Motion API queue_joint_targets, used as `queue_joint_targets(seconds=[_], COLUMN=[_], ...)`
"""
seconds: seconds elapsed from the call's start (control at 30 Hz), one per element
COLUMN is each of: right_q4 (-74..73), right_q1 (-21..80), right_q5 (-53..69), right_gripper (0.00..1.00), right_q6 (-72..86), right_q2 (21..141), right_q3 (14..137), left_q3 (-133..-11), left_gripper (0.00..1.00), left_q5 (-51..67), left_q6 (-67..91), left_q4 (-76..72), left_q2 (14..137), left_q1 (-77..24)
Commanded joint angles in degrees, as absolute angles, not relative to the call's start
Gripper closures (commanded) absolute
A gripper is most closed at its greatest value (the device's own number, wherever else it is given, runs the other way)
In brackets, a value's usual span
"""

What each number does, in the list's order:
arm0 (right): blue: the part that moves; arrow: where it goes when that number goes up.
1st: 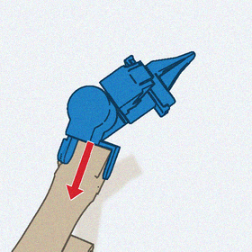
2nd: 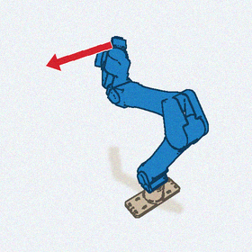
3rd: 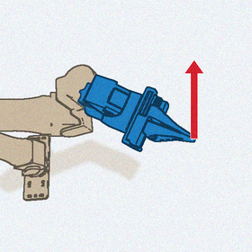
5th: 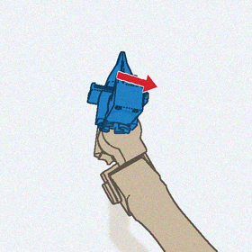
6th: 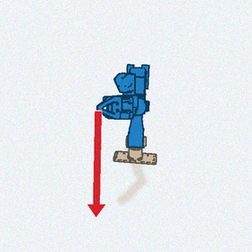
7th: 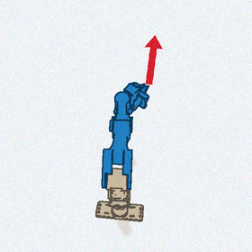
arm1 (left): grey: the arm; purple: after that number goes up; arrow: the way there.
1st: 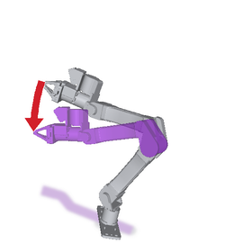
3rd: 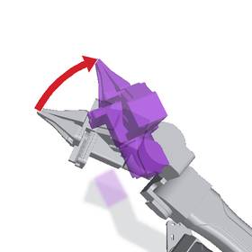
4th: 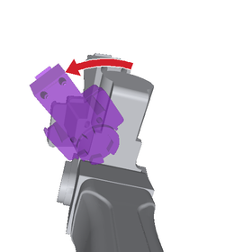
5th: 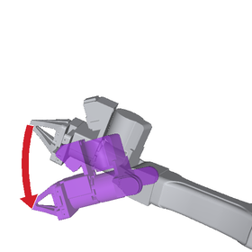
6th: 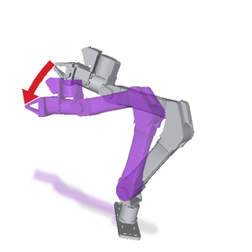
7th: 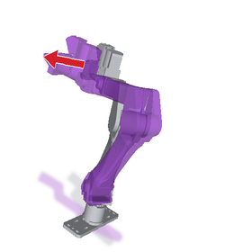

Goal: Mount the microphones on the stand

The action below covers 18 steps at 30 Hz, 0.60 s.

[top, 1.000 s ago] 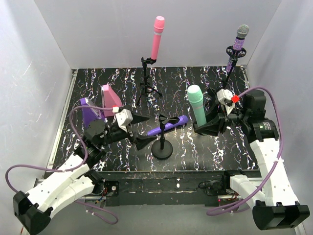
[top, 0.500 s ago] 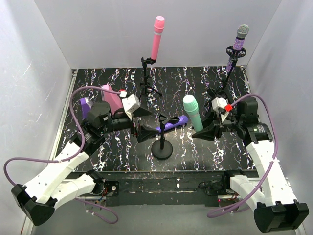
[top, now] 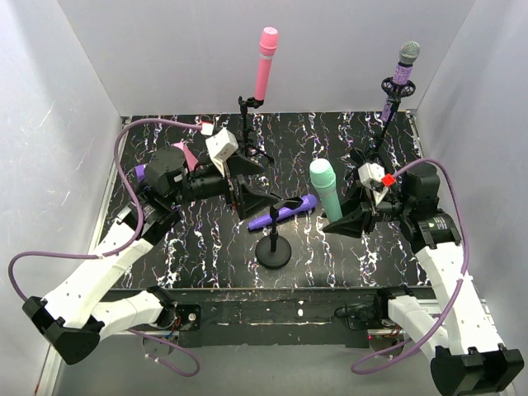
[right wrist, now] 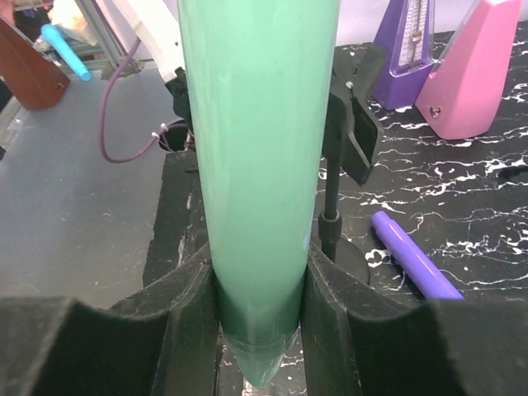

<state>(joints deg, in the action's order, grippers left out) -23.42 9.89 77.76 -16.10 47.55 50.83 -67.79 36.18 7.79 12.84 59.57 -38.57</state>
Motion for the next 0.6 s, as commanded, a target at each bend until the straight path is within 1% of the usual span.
queue_joint_targets(seconds=[0.0,0.13,0.2,0.27,0.33,0.4,0.5,0.57], right_q4=[-20.1,-17.0,-16.4,-13.8,-8.3,-1.4,7.2,7.9], right_q1=[10.2,10.5,10.8,11.1,11.2,11.2,11.3,11.3], right_q5=[80.3,80.4,79.4,78.5,78.2,78.3,78.5,78.2], right_gripper=[0.99,0.99,0.99,0.99,0.99,0.99,0.99,0.99], right_q6=[-9.7,-2.9,-0.4,5.2,12.6,20.0,29.3,30.9], right_q2=[46.8,48.2,49.2,50.0,50.4,50.4,49.9,49.5], right_q3=[54.4,57.3,60.1,61.8,61.9,61.4,60.5,60.4], left_q3=[-69.7,-71.4,-73.6,-76.0,-79.2,-81.4,-81.4,-80.4], left_gripper=[0.02,0.02,0.02,0.02,0.02,0.02,0.02,0.02], left_q5=[30.2,32.2,30.6,26.9,24.6,23.8,21.6,19.8], left_q6=[16.8,20.8,22.0,19.6,16.2,14.6,13.4,13.5], left_q4=[8.6,3.4,0.6,-1.4,-1.4,-2.4,-5.7,-8.8], left_q2=[58.7,60.9,63.4,66.3,70.4,73.6,76.3,77.4], left_q1=[-38.3,-39.5,-42.7,-48.4,-54.4,-58.1,-61.0,-62.3])
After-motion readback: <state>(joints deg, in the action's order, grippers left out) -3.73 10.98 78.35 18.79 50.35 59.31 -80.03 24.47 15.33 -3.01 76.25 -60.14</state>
